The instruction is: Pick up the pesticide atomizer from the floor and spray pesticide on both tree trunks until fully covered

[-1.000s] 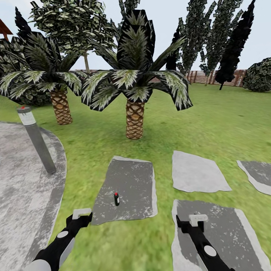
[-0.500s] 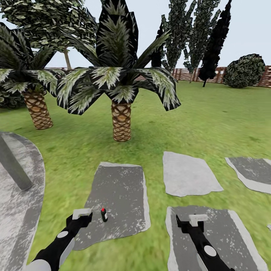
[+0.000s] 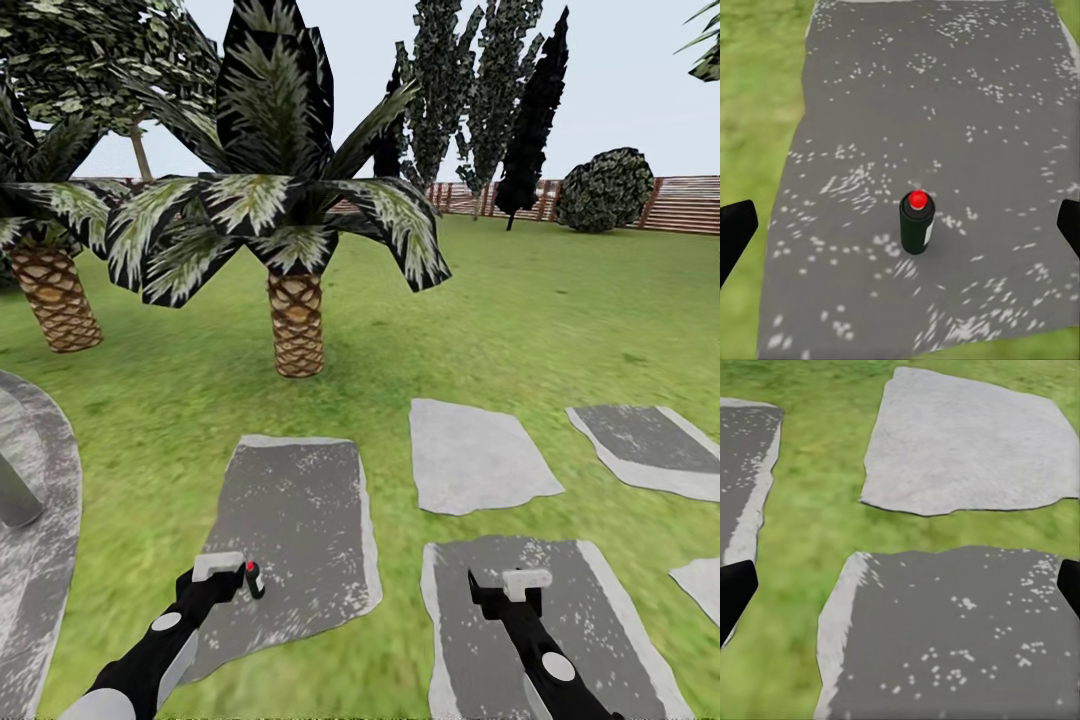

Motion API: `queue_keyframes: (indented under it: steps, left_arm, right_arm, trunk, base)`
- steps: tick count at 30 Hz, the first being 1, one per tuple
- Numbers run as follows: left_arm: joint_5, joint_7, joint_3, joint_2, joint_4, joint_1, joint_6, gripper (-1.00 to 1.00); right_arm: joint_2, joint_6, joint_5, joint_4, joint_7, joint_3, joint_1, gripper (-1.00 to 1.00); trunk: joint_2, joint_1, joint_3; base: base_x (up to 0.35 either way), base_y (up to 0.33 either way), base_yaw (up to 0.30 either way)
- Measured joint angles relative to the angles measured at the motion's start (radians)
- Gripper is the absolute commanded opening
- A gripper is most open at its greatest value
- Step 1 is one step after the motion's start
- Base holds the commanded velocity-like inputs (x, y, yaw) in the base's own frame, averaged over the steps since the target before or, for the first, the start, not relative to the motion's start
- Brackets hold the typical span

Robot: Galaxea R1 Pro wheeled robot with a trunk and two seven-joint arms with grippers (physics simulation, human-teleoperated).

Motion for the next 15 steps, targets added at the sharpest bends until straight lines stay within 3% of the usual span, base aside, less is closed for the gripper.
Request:
queue_keyframes:
  steps: [11, 15]
  left_arm:
    - [0.000, 0.000, 0.002, 0.002, -0.003, -0.007, -0.002, 1.00]
    - [0.000, 0.001, 0.003, 0.004, -0.006, -0.012, -0.002, 1.00]
  right_arm:
    - [0.000, 0.000, -0.001, 0.000, -0.001, -0.002, 0.000, 1.00]
    - [0.000, 0.000, -0.001, -0.001, -0.001, -0.002, 0.000, 1.00]
  trunk:
    - [-0.077, 0.042, -0.050]
    - [-0.078, 0.044, -0.072]
  base:
    - [0.000, 0.000, -0.001]
    - [0.000, 0.000, 0.000]
